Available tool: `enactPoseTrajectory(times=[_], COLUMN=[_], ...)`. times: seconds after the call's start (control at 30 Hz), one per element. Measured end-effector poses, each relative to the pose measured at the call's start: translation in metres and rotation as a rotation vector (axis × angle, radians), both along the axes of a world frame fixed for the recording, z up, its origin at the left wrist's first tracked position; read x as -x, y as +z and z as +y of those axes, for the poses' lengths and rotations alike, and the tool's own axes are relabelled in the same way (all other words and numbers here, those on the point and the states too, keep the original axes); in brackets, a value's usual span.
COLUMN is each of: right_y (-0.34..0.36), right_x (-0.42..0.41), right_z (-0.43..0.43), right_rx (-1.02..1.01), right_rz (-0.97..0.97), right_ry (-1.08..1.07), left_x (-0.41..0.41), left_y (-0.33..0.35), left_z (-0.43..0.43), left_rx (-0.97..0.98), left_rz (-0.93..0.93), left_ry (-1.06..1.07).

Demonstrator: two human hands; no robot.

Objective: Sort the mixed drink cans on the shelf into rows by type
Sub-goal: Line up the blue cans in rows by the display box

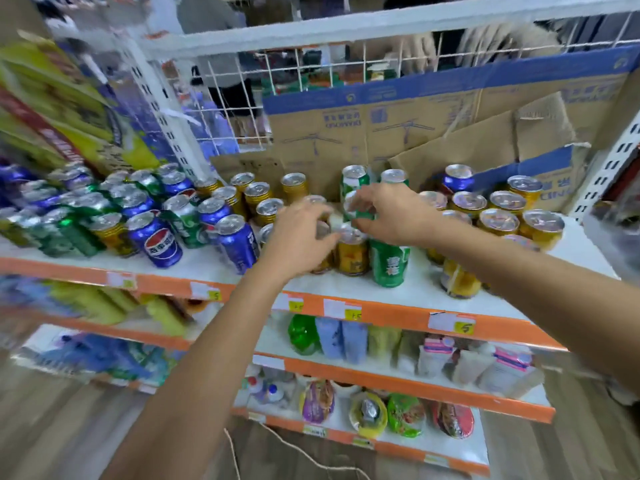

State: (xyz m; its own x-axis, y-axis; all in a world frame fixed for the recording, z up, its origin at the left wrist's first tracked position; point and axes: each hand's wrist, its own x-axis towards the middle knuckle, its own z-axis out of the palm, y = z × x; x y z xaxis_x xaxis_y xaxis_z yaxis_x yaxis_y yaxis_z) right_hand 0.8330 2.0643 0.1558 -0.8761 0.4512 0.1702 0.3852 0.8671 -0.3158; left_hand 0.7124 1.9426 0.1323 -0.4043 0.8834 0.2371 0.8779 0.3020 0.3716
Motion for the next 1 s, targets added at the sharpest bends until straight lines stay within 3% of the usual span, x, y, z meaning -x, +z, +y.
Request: enactPoseTrajectory(times=[0.5, 0.77, 1.0], right_y=[-0.007, -0.011, -0.004], right_x=[0.180, 0.287, 0.422], right_z=[-0.208, -0.251, -0.246], right_rx=[-0.075, -0.051, -0.036], right_rz=[-0.069, -0.054, -0.063], right_ry=[0.355, 0.536, 0.536], left_x=[0.124, 0.207, 0.336], left_y=[-0.004, -0.019, -0.010], left_z=[-0.256, -0.308, -0.307], left_rx=[-0.052, -0.016, -0.003], left_rz=[0.023, 0.001, -0.016], left_ry=[0.460, 0.585, 0.659])
